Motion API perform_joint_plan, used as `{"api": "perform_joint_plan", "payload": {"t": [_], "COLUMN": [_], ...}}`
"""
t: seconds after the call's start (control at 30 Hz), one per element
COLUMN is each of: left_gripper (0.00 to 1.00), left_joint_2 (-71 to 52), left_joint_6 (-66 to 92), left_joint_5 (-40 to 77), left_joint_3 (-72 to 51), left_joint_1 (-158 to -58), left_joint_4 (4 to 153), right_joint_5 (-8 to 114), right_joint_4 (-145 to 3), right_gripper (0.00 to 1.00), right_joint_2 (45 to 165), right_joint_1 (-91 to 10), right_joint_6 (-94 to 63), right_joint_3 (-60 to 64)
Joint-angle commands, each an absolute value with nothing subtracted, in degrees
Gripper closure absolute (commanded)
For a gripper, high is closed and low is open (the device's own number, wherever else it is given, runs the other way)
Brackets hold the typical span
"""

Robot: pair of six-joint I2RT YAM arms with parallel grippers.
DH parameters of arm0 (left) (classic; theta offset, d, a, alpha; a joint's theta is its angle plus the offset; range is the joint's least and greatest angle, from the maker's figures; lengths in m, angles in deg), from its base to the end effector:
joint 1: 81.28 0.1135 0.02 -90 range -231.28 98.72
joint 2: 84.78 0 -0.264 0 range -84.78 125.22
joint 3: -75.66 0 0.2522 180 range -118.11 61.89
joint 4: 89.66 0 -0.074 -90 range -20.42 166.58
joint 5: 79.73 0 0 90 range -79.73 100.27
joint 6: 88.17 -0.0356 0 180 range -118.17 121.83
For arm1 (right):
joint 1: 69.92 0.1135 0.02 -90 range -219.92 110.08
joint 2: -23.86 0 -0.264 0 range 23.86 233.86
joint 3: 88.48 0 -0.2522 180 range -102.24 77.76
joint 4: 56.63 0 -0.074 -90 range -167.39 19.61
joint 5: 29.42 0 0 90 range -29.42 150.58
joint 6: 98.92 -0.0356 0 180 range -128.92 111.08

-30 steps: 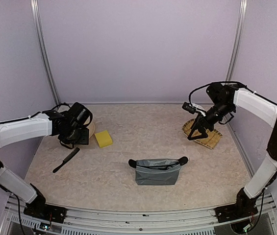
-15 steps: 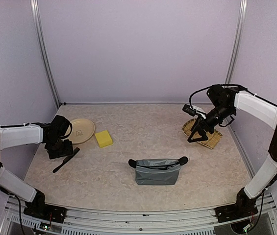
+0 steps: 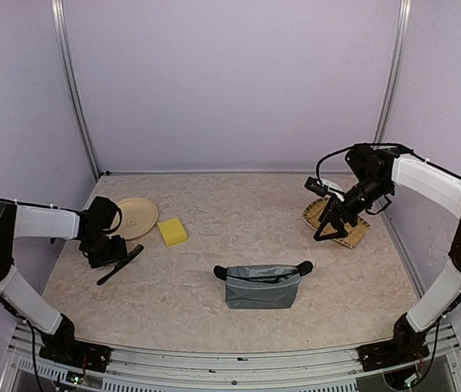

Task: Sort the hair-cutting tools
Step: Move the comb to the center of the board.

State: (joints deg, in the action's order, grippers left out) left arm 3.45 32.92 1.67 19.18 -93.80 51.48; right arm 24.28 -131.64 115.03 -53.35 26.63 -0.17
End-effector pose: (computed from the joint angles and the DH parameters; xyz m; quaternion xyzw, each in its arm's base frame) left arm 0.2575 -0.0517 0.1417 -0.1711 0.9680 0.0062 0.1834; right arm 0.2864 0.1072 0.2808 -0.4514 0.8274 0.2833 0.1774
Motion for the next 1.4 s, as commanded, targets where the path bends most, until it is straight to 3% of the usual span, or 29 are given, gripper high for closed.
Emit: {"api": "perform_joint_plan", "payload": {"t": [0.0,0.3,0.5,0.97,1.23,1.37], "left_gripper": [0.32,0.37,0.42,0.54,0.6,0.5], "left_joint_2": [2.51,-4.83,2.58,26.0,20.17,13.87], "left_joint_6": [36.88,53.99,64.39,69.56,67.29,62.23], "left_joint_5": [9.48,13.69,8.07,3.34,2.99,-2.59], "left_joint_3": [23.59,29.21,27.16,12.87,10.45,3.28], "left_joint_1": [-99.56,-120.41,-135.52,-143.47,-145.36,-144.75], "left_joint_4": [51.2,54.67,55.2,43.62,43.87,38.25], "right_joint_5": [24.72,23.34,21.49,20.82,19.29,19.51], "right_joint_4": [-131.71,-132.48,-132.91,-132.17,-131.83,-132.01], "right_gripper": [0.0,0.0,0.0,0.0,0.0,0.0], "right_joint_2": [114.2,117.84,120.56,119.94,121.3,121.21], "right_joint_1": [-53.75,-53.75,-53.65,-53.31,-53.29,-53.21], "right_joint_6": [27.64,27.75,27.34,27.96,28.32,28.27], "right_joint_3": [-0.23,-1.98,-3.73,-1.3,-1.62,-3.19]}}
